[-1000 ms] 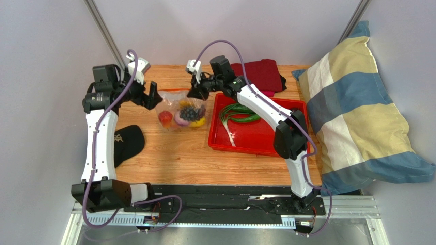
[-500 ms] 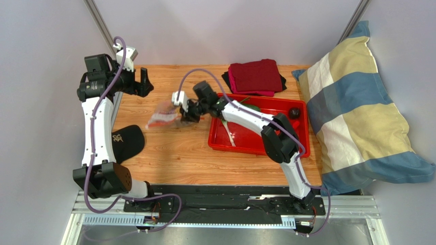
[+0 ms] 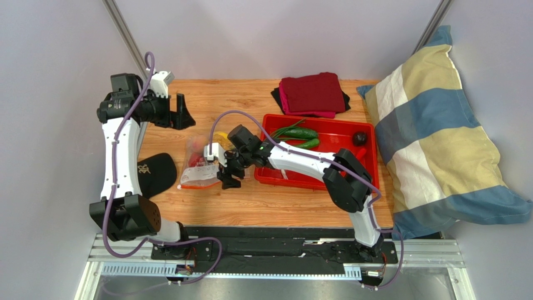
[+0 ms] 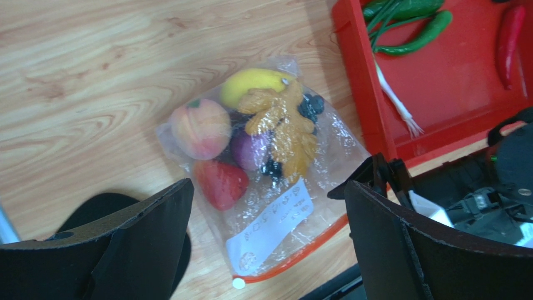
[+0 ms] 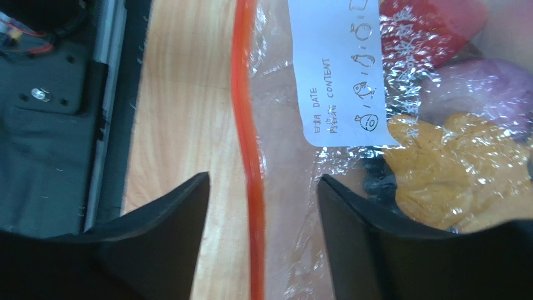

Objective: Place the food in the zip-top bag and seal the zipper
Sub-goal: Place the zipper food storage bag at the center of the board, then reset both arms

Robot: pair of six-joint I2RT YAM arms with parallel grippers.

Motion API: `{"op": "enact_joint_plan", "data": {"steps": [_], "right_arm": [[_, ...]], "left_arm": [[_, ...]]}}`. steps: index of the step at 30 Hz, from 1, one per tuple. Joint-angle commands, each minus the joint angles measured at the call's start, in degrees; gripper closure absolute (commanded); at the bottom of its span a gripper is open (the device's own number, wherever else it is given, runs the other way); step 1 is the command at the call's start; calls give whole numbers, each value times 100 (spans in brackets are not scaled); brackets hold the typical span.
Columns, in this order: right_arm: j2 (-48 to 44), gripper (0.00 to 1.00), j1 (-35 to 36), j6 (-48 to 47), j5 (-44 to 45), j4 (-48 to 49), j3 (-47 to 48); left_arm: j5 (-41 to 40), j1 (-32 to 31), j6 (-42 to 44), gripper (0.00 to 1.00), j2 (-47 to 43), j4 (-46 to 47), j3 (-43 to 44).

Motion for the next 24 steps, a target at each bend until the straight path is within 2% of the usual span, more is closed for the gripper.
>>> {"op": "enact_joint_plan", "data": {"steps": [1,2,3,7,13,17,24], "right_arm": [[-994,18,-112,456,-234,93,-56],[-1370,5,-234,544,-252,84,-152],[-1548,0,-314,754,-260,93,-187],[-2339,0,-954,1561,-375,128,-319],[-3534,0,-2448,2354,-296,190,-1013],[-4255,0,-3449,2566,-156,111,-1610],[-5407,0,-4269,2566,65,93,-2990]], "left_arm": [[318,4,-253,1,-256,-31,-203],[317,-5,-201,1,-291,-48,-238],[309,-23,-174,1,-370,-48,-308],[-260,-259,-192,1,-590,57,-405],[-1210,-1041,-183,1,-863,268,-511],[-1414,-1462,-192,1,-881,338,-563],[-1651,-1859,-104,1,-837,628,-1151]]}}
